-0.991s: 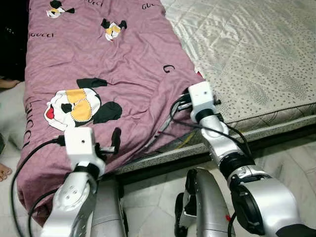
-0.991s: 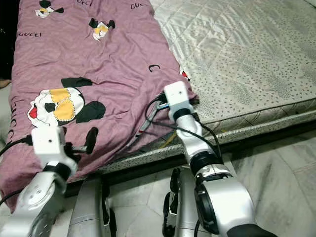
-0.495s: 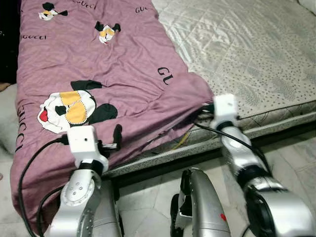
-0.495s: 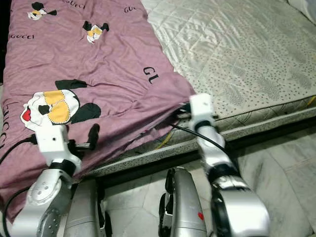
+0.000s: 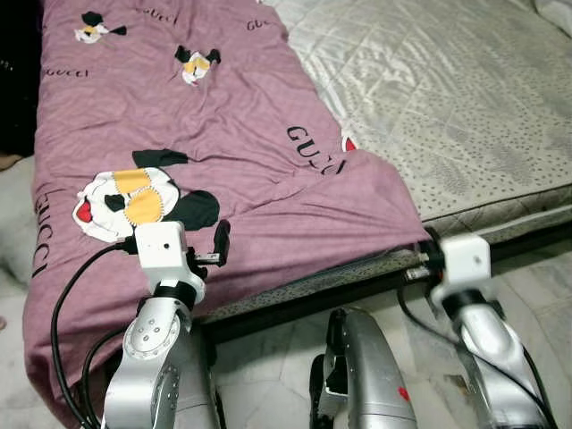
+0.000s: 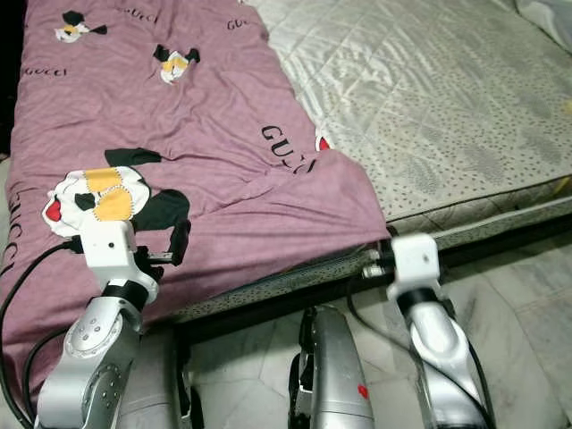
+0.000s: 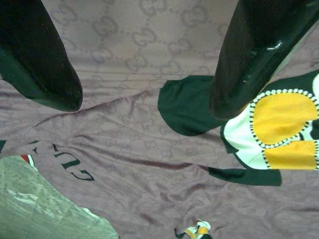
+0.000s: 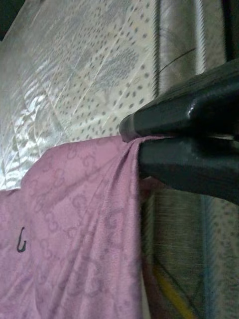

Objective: Clean up the room

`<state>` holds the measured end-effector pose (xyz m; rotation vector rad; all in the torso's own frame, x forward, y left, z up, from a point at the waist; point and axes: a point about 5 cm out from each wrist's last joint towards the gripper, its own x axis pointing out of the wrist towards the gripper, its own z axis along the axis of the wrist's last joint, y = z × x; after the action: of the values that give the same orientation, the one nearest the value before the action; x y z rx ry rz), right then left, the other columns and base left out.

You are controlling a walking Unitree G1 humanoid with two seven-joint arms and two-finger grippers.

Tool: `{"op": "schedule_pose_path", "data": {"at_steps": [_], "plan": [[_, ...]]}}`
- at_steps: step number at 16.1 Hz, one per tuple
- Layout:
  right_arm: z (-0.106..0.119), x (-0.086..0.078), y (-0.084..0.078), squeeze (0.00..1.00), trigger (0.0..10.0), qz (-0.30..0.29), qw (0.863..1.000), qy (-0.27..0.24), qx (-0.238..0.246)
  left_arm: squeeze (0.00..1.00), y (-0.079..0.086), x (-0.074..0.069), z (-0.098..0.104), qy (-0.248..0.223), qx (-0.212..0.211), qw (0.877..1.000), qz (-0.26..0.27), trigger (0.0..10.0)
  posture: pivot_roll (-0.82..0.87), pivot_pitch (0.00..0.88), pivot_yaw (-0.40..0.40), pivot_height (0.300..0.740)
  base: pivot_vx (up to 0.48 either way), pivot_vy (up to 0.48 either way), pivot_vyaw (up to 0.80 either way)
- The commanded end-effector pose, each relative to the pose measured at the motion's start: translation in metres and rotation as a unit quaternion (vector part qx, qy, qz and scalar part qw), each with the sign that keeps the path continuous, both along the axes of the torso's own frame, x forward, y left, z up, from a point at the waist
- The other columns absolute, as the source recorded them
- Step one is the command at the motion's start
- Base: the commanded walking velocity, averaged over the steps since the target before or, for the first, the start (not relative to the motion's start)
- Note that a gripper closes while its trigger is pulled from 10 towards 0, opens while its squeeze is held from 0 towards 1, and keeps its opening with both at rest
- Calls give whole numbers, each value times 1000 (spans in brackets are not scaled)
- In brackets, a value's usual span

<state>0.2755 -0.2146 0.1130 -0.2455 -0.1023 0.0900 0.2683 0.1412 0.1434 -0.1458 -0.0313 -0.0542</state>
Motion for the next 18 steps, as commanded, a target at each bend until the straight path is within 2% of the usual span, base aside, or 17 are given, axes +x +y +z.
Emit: {"op": "schedule_pose_path", "data": {"at_steps": [1,2,4,6,8,9,10,11,13,16,17,18], "plan": [[-8,-18,-12,0,0,-19,999,29,-6,0,-2,-2,-5,6,-2,1000,-9,10000,17,223,-15,551,0,0,0],[-16,-29,-11,0,0,-19,998,59,-10,0,-3,-1,-5,6,-2,1000,-10,10000,14,223,-14,551,0,0,0],[-27,-37,-8,0,0,-26,993,114,-9,0,-3,1,-7,5,-2,1000,-12,10000,14,219,-10,551,0,0,0],[-45,-36,-7,0,0,-19,981,193,-26,0,-3,2,-8,7,1,1000,-14,10000,19,209,-8,551,0,0,0],[-46,-32,-10,0,0,-21,977,211,-34,0,-1,3,-9,11,6,1000,-15,10000,22,203,-7,551,0,0,0],[-47,-30,-19,0,10000,-45,970,230,-60,0,0,4,-10,12,8,1000,-15,10000,20,197,-9,551,0,0,0],[-50,-32,-26,0,10000,-59,966,242,-65,0,0,5,-11,13,8,1000,-15,10000,19,196,-10,551,0,0,0],[-53,-36,-30,1000,10000,-70,963,251,-67,0,0,5,-12,14,8,1000,-14,10000,20,193,-16,551,0,0,0],[-64,-56,-39,1000,10000,-104,951,283,-65,0,-5,5,-8,13,5,1000,-20,10000,19,192,-18,551,0,0,0],[-67,-77,-50,1000,10000,-157,941,287,-89,0,-4,8,-7,15,4,1000,-17,10000,4,188,-22,551,0,0,0],[-63,-85,-59,1000,10000,-194,936,279,-94,0,-4,7,-9,18,3,1000,-17,10000,-7,190,-14,551,0,0,0],[-52,-82,-65,1000,10000,-213,941,245,-99,0,-5,7,-10,20,3,1000,-23,10000,-15,192,-6,551,0,0,0]]}}
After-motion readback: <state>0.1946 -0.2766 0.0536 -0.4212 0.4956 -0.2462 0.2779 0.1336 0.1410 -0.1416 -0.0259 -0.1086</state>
